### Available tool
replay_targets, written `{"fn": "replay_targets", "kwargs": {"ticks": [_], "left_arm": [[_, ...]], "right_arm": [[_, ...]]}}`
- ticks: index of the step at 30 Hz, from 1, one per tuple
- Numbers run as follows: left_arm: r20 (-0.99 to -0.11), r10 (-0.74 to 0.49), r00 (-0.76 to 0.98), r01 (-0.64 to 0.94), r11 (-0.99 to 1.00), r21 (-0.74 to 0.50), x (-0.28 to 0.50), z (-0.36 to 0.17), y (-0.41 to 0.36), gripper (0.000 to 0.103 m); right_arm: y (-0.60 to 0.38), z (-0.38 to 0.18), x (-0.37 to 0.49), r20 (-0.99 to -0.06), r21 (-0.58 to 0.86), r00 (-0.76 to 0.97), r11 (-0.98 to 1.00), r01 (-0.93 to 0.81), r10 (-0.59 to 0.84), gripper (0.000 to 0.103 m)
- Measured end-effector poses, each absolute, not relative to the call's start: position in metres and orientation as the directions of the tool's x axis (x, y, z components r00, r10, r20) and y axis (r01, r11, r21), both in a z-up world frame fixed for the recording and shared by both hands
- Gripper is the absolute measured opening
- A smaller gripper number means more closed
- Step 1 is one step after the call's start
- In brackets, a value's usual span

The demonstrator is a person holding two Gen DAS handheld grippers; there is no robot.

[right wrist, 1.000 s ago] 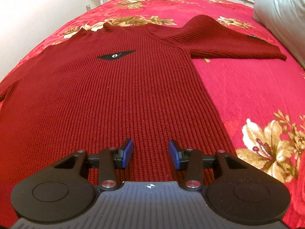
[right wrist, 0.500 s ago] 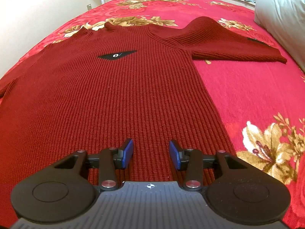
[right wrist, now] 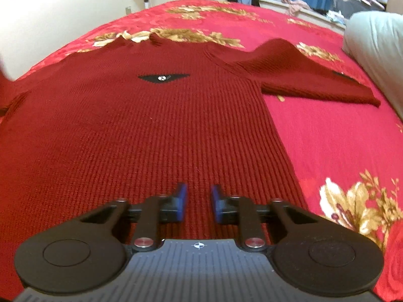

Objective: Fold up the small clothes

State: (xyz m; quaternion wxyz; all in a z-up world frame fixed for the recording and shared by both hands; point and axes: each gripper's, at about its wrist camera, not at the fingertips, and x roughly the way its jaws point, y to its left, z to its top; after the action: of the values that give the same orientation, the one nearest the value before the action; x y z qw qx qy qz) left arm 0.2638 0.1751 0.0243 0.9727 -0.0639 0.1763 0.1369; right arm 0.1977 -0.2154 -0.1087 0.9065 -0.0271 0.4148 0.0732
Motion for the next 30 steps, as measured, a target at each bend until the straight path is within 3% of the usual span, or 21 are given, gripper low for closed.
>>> {"fn": "replay_targets", "kwargs": {"ticks": [1,3,5,7,11,16,20,25,30], "left_arm": [[-0.357,0.142,0.923,-0.172,0.984,-0.053,0.265,0.024,0.151,0.011],[-0.439,-0.13,0.889,0.118,0.991,-0.056,0.271,0.017,0.106,0.018],[-0.511,-0.253,0.821,0.253,0.965,-0.071,0.275,0.008,0.085,0.024],[-0.476,-0.216,0.852,0.218,0.975,-0.051,0.272,0.01,0.083,0.026],[-0.452,-0.083,0.888,0.015,0.988,-0.152,0.278,0.016,0.123,0.026],[-0.612,0.096,0.785,-0.238,0.959,-0.155,0.305,-0.002,0.165,0.025],[-0.702,0.064,0.709,-0.349,0.897,-0.27,0.307,-0.01,0.205,0.025],[-0.74,0.04,0.672,-0.373,0.881,-0.291,0.307,-0.009,0.222,0.025],[-0.762,-0.017,0.648,-0.309,0.908,-0.283,0.314,-0.018,0.213,0.025]], "right_arm": [[-0.215,-0.11,0.198,-0.753,0.005,0.649,0.987,-0.161,0.109,0.02],[-0.213,-0.111,0.198,-0.749,-0.007,0.654,0.985,-0.171,0.108,0.02],[-0.213,-0.112,0.196,-0.744,-0.011,0.66,0.984,-0.177,0.11,0.02],[-0.213,-0.113,0.195,-0.738,-0.011,0.665,0.983,-0.182,0.114,0.02],[-0.212,-0.114,0.193,-0.724,-0.016,0.68,0.982,-0.19,0.12,0.021],[-0.221,-0.112,0.185,-0.685,0.038,0.712,0.984,-0.177,0.154,0.016],[-0.229,-0.107,0.184,-0.657,0.137,0.728,0.98,-0.143,0.198,0.017],[-0.216,-0.096,0.21,-0.64,0.32,0.701,0.939,-0.127,0.313,0.018],[-0.189,-0.1,0.262,-0.624,0.499,0.689,0.866,-0.011,0.369,0.043]]}}
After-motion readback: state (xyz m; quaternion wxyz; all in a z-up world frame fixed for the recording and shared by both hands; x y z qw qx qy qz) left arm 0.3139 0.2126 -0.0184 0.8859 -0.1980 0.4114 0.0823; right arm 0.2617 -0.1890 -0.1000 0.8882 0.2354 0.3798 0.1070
